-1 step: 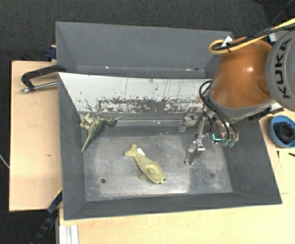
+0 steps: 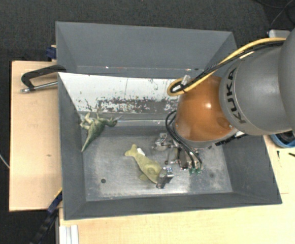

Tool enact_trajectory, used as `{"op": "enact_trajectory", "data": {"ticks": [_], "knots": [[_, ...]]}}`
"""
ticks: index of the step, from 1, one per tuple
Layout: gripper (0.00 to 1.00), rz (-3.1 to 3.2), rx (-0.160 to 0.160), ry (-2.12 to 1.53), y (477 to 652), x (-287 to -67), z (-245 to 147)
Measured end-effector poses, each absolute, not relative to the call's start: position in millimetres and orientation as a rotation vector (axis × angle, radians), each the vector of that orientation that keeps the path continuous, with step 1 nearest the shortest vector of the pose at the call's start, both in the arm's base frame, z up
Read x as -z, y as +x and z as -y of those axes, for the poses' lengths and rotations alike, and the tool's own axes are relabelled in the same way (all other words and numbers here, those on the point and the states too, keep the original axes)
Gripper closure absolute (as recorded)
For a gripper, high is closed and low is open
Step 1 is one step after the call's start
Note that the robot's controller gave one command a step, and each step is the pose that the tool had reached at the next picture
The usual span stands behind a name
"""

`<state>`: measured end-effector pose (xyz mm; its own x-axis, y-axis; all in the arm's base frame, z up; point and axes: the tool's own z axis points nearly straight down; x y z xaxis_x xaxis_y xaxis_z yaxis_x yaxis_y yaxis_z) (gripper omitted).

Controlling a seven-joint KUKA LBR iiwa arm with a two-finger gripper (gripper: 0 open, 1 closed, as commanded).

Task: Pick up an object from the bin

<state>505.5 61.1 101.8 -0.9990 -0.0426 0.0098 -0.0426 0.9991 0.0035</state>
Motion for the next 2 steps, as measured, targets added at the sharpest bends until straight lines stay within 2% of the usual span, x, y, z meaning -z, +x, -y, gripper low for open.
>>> {"op": "enact_trajectory", "data": {"ticks": [1,2], "knots": [[1.00,3.141,0.003,0.058,508.8,-106.5,-57.5],[1.00,2.984,-0.004,1.022,518.0,-247.8,-34.0]]}}
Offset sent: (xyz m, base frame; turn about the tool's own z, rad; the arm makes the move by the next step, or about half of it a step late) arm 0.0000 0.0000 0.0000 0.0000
